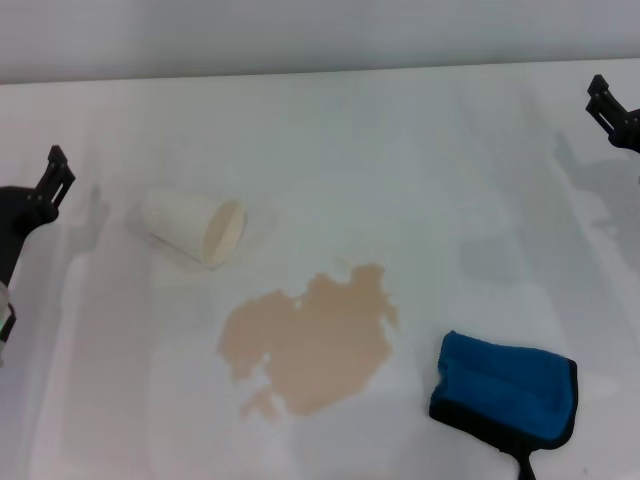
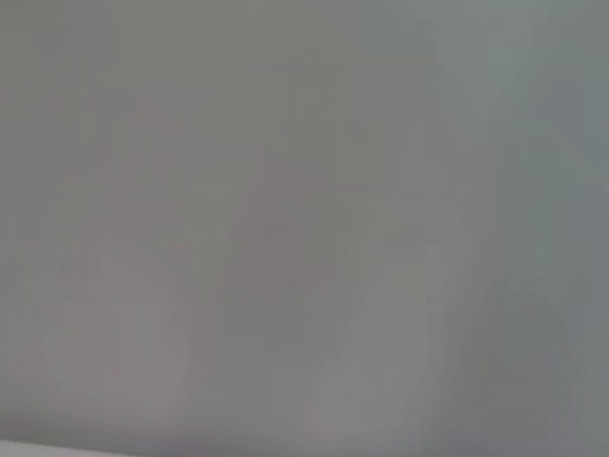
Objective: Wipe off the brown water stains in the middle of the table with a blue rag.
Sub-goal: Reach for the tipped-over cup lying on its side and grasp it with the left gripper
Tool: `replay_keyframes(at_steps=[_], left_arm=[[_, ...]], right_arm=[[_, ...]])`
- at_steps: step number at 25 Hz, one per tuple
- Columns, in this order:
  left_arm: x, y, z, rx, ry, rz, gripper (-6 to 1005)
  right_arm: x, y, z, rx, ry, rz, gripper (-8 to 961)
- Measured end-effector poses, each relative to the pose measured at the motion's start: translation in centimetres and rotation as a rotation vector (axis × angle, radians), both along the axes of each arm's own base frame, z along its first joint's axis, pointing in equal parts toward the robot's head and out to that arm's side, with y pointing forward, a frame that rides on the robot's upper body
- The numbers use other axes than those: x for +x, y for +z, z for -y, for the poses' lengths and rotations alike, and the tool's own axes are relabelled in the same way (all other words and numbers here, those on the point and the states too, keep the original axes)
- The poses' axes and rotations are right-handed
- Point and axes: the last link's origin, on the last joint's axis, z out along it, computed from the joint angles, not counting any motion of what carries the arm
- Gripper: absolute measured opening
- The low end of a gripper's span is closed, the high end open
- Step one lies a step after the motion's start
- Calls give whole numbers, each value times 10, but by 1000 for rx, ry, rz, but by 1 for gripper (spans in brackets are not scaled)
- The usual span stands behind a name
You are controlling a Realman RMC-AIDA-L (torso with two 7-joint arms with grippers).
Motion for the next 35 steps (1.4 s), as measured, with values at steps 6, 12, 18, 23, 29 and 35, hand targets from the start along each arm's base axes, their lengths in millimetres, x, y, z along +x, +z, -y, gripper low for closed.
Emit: replay_keyframes(at_steps=[6,12,18,23,29,35], left_arm=[[-4,-3,11,-6,11,16,874],[-6,-4,14,-8,16,21,875],[-4,-4,15,-6,8,38,874],[6,-5,7,-23,-35,89,874],[42,5,-13,-169,-359,0,874],[59,38,-25,-278,-602,-30,873]], right_arm=[[0,-1,1,-5,3,2,867],[4,0,5,-3,-9,1,866],[5,1,6,4,-11,-1,865],[4,1,6,8,-11,-3,865],[4,3,6,14,-7,-3,864],[3,2,6,11,-1,-3,863]])
